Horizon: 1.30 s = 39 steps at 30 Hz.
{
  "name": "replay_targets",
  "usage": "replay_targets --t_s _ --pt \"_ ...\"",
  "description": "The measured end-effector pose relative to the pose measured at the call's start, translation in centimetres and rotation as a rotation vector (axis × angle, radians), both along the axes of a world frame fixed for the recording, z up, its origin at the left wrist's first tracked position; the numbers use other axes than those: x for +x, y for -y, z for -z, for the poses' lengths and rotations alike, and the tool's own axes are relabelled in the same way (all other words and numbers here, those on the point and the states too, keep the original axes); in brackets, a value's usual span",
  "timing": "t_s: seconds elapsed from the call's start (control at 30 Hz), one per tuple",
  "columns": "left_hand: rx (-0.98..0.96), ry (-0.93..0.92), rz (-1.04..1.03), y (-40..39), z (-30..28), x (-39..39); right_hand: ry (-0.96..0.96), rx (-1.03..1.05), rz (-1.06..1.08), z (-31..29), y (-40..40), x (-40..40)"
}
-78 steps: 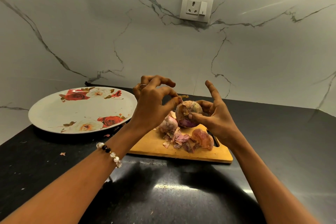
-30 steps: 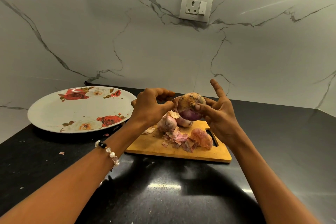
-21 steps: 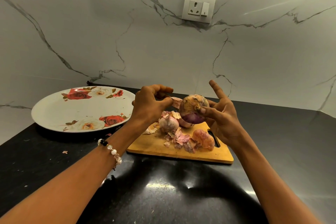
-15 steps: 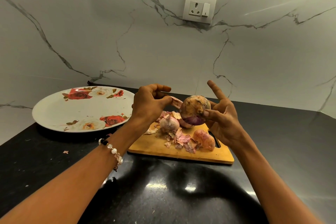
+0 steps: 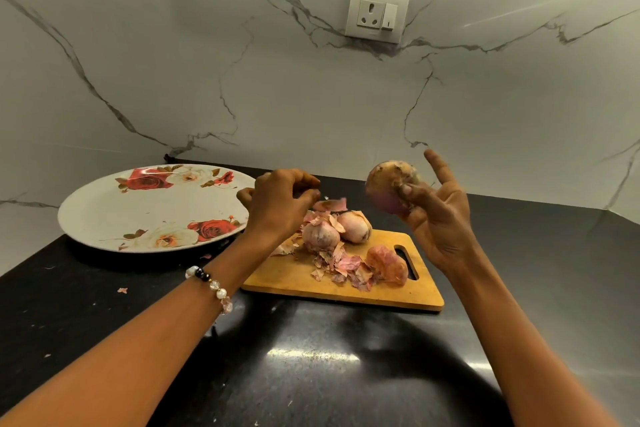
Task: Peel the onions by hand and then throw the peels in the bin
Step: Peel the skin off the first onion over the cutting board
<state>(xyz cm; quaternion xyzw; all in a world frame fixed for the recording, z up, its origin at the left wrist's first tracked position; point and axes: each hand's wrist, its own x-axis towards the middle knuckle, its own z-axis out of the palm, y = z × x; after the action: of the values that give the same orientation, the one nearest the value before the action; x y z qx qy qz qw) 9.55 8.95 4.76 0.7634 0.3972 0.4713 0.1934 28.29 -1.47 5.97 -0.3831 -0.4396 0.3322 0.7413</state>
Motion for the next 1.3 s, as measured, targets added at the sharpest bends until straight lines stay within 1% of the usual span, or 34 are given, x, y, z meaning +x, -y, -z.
replay_targets --t_s 0.07,0.13,0.23,0.3,0.4,0.53,0.77,0.97,1.03,1.17,1.3 --pt "0.041 0.014 0.031 -0.2 0.0 -0.1 0.087 -0.030 -0.004 0.2 0.0 -0.2" --pt "0.094 0.055 0.123 -0.1 -0.2 -0.2 0.183 -0.054 -0.010 0.4 0.1 -0.5" --pt "0.265 0.050 0.277 0.7 -0.8 -0.3 0.317 -0.081 0.016 0.9 0.0 -0.6" --pt "0.386 0.017 0.332 0.8 -0.9 -0.1 0.389 -0.095 0.017 1.1 -0.1 -0.7" --pt "0.538 -0.056 0.335 0.6 -0.6 0.2 0.462 -0.112 0.017 1.3 -0.3 -0.5" --pt "0.620 -0.152 0.286 0.4 -0.2 0.1 0.508 -0.138 0.009 1.4 -0.2 -0.6" --pt "0.577 -0.253 0.251 0.9 -0.2 -0.2 0.599 -0.170 0.022 1.3 -0.2 -0.8" --pt "0.596 -0.252 0.233 0.7 0.0 -0.2 0.634 -0.184 -0.003 1.3 0.0 -0.9" --pt "0.543 -0.208 0.248 0.5 0.0 -0.2 0.620 -0.184 -0.023 1.3 0.0 -0.9" --pt "0.335 -0.042 0.306 0.6 -0.3 -0.2 0.601 -0.172 -0.061 1.2 0.1 -0.9" --pt "0.269 0.013 0.311 1.1 -0.6 -0.4 0.611 -0.171 -0.093 1.2 0.0 -0.7"
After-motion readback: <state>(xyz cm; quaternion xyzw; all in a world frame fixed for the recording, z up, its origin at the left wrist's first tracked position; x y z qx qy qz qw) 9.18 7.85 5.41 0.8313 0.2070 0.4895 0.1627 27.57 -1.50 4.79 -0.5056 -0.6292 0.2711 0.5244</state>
